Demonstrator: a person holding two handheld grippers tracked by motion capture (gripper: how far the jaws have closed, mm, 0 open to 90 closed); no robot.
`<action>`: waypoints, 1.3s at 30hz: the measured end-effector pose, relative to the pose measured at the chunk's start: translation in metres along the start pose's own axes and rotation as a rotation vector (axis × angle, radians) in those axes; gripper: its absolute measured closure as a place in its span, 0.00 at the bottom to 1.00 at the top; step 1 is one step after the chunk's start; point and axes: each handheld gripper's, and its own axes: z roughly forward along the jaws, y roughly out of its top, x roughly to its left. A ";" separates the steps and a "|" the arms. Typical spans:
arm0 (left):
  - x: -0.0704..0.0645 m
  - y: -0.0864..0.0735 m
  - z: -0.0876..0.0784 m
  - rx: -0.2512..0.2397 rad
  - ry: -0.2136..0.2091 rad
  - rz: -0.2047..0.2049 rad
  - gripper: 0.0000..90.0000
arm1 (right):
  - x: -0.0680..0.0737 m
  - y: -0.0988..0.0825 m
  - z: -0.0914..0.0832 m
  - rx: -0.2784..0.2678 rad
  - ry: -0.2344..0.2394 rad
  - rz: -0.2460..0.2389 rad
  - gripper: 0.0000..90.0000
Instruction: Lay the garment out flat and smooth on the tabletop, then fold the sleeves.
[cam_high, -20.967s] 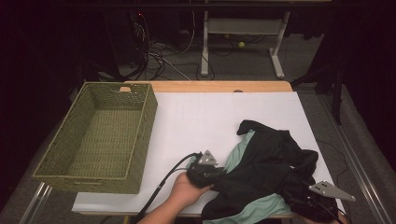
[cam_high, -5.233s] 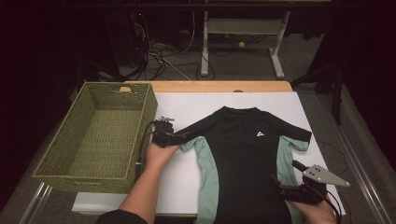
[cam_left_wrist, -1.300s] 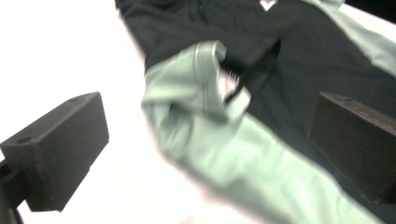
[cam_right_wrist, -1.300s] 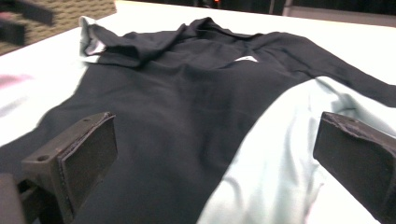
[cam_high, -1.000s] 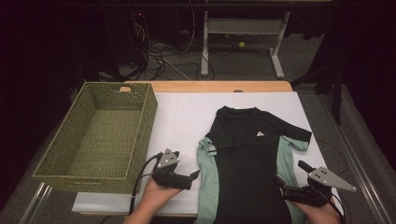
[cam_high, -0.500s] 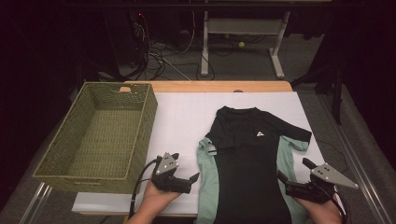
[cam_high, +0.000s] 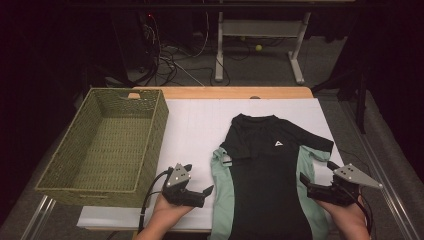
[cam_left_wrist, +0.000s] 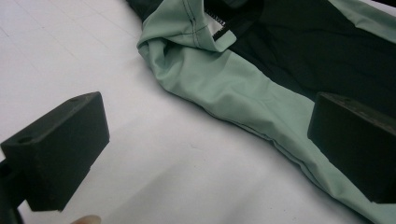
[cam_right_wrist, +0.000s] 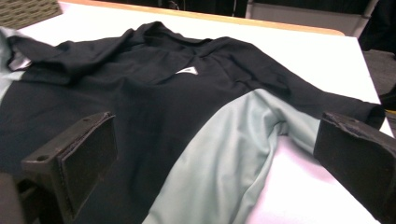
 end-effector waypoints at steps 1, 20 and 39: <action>0.000 0.000 0.000 -0.003 0.002 0.001 0.00 | -0.001 0.001 0.001 0.002 -0.003 0.004 0.00; -0.001 0.000 0.000 -0.004 0.000 0.006 0.00 | -0.044 0.020 0.038 0.042 -0.070 0.045 0.00; 0.000 -0.001 -0.001 -0.017 -0.009 0.003 0.00 | -0.091 0.016 0.059 0.124 -0.147 0.154 0.22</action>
